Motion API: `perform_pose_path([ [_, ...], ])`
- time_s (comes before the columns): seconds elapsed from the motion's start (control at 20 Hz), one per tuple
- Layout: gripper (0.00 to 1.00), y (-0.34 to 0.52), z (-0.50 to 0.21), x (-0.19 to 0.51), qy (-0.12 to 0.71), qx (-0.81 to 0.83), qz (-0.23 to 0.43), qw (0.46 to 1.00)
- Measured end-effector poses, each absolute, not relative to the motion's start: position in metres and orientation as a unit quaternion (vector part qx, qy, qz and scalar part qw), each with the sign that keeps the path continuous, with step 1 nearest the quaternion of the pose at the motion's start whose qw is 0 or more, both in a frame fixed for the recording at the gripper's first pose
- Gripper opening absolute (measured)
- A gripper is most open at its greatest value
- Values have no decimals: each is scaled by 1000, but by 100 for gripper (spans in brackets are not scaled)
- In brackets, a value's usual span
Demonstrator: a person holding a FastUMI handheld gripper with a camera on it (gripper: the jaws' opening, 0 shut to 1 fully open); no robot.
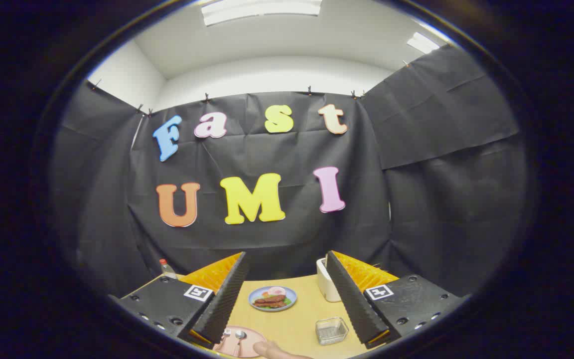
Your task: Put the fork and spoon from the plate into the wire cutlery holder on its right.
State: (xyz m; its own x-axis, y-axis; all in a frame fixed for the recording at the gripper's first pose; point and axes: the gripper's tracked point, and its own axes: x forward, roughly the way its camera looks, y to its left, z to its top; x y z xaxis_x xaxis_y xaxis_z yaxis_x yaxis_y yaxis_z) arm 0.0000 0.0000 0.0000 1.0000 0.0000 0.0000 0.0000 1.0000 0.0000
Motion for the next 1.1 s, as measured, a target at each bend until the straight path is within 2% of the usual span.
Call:
perform_pose_path([
  [0.45,96,32,29,-15,15,-45,-11,999],
  [1.1,96,62,11,4,57,-69,43,995],
])
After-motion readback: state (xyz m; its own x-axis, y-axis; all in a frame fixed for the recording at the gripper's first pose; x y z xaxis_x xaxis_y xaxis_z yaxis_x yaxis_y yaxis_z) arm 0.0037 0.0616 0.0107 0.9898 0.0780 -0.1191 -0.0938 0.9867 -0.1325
